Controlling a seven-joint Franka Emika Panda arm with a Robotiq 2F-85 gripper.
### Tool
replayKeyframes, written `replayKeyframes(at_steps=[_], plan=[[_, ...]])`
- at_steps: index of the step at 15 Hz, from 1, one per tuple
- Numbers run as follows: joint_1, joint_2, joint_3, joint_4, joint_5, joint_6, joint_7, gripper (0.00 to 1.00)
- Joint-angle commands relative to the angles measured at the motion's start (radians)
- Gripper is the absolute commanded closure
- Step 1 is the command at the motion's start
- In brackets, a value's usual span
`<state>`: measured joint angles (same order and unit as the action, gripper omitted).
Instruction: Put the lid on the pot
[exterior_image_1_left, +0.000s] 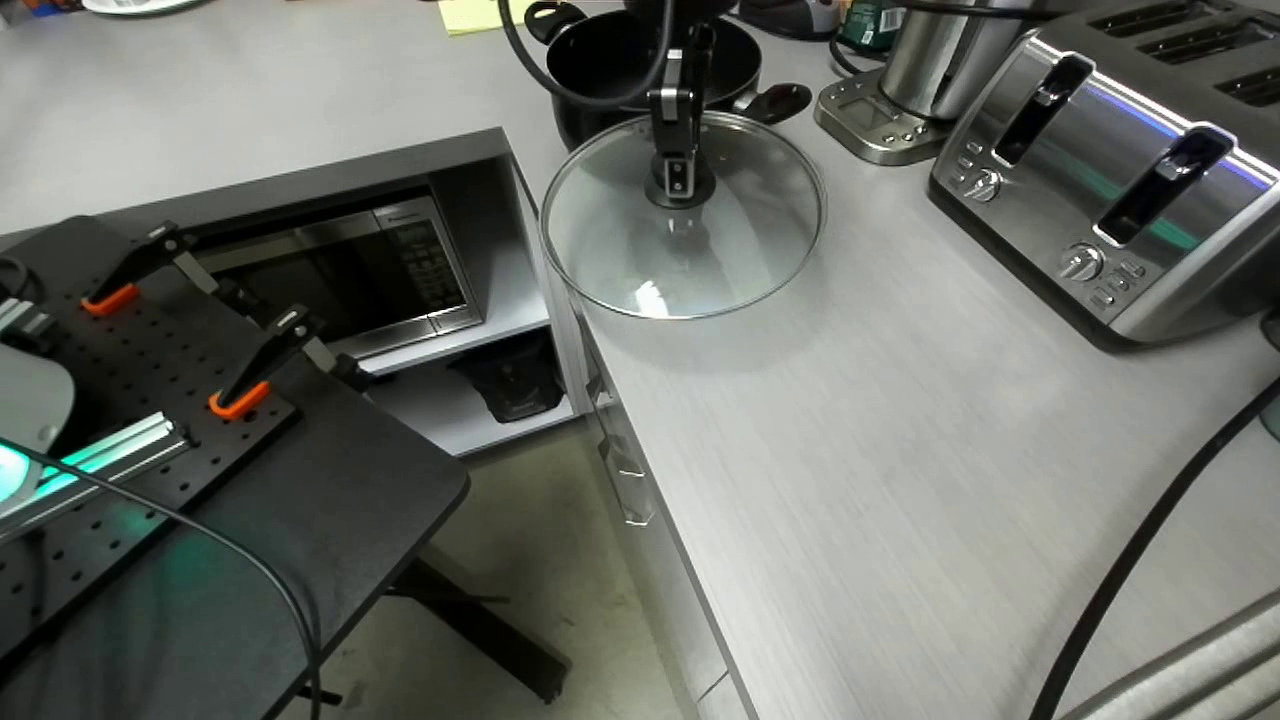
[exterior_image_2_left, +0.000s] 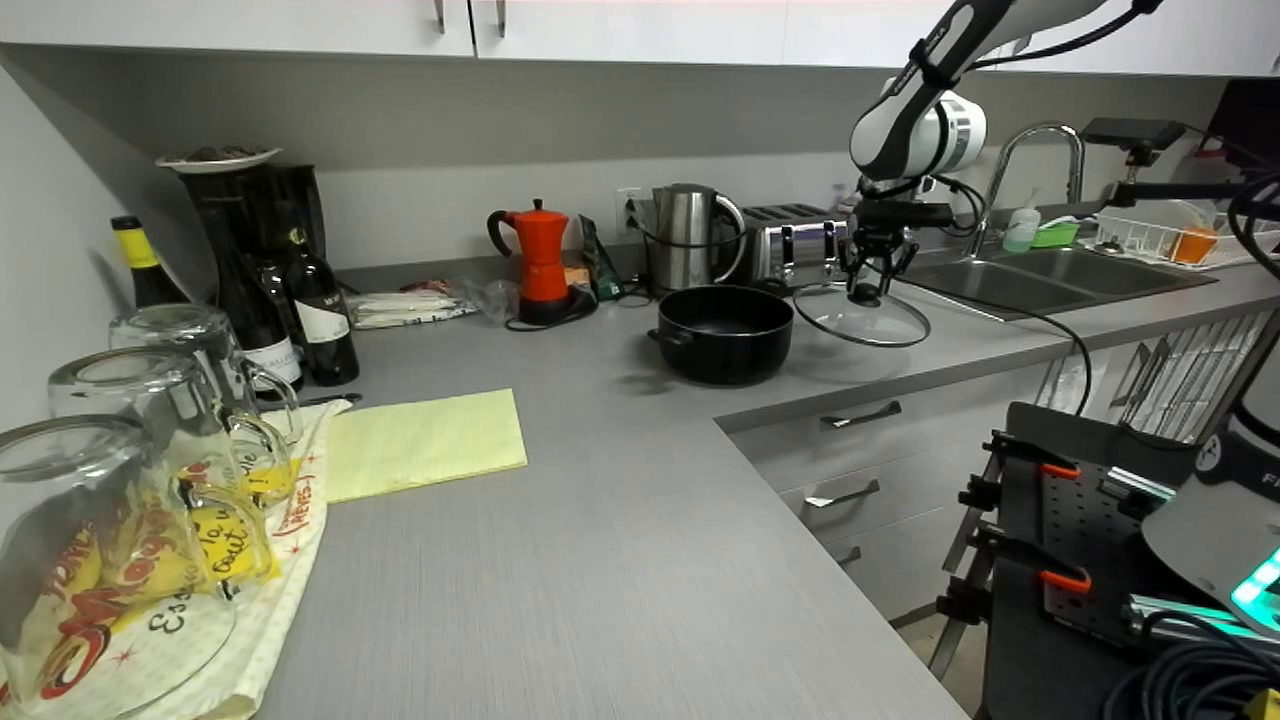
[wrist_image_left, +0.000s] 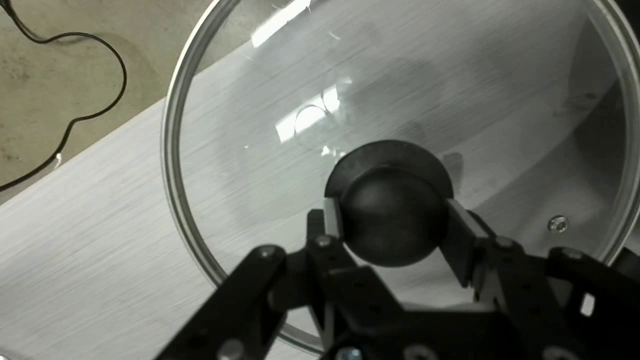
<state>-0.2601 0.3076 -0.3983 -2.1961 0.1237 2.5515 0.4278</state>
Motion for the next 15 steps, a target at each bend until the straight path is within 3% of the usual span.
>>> replayKeyframes(at_steps=[1,7,15], plan=[[0.001,-0.157,0.004,-0.116,-0.045,0.003,-0.061,0.75],[-0.003,-0.269,0.032,-0.138,-0.112,-0.092,-0.111,0.75],[0.017,-0.291,0.12,0.049,-0.164,-0.391,-0.102,0.75]])
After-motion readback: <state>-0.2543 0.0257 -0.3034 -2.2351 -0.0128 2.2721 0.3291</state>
